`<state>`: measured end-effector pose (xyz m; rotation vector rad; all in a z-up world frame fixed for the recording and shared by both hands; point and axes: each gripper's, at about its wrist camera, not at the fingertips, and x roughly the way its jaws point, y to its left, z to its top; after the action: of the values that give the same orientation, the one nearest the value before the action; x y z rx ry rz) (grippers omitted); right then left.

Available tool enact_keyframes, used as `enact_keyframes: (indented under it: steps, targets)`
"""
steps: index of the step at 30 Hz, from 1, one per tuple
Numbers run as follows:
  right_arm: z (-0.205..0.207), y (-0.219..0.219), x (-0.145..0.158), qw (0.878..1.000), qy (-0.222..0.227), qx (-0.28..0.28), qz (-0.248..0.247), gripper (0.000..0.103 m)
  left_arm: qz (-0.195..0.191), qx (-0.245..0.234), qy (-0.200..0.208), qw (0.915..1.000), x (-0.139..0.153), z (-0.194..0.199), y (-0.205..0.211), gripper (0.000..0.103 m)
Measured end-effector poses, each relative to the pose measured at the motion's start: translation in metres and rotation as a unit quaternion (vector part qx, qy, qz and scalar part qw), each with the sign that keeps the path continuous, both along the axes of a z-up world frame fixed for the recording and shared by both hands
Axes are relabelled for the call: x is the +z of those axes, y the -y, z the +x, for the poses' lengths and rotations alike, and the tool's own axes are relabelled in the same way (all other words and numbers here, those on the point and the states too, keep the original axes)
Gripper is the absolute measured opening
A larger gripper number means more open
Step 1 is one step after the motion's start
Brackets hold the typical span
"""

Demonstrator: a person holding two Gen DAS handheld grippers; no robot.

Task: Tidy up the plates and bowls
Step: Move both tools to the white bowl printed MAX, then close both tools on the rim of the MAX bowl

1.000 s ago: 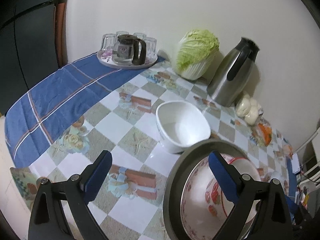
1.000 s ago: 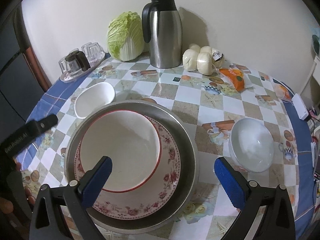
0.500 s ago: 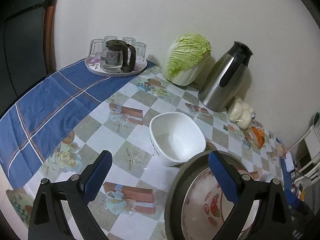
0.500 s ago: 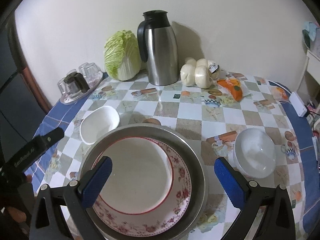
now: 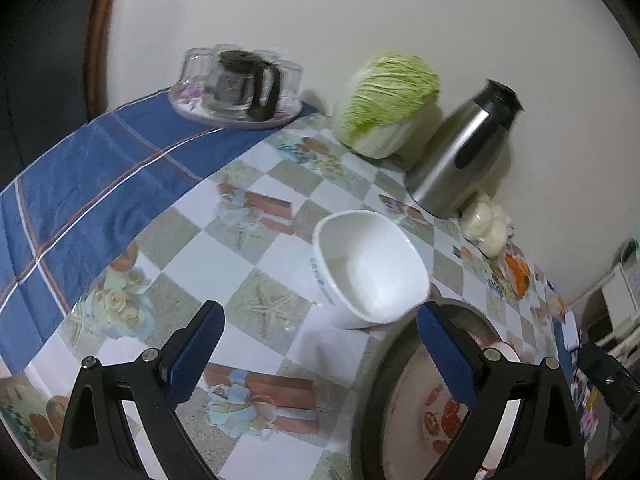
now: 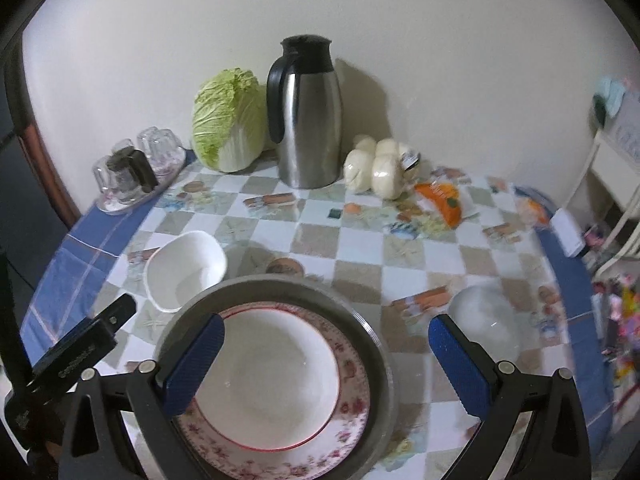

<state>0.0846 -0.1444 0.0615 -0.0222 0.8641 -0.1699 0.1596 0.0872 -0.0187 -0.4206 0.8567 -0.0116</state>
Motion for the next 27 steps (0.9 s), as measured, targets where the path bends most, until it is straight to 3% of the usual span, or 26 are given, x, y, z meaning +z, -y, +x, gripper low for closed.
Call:
enact_keyframes:
  steps: [10,17,27]
  targets:
    - [0.024,-0.016,0.003,0.999,-0.031,0.023,0.000,0.103,-0.034,0.027,-0.014,0.9990,-0.013,0.007,-0.024,0.097]
    - [0.046,-0.027,-0.007,0.997,-0.072,0.025,0.032,0.102,-0.050,0.037,-0.021,0.9978,-0.019,0.010,-0.034,0.097]
    - [0.073,-0.041,-0.021,0.993,-0.105,0.028,0.046,0.080,-0.080,0.032,-0.026,0.9960,-0.027,0.020,-0.040,0.089]
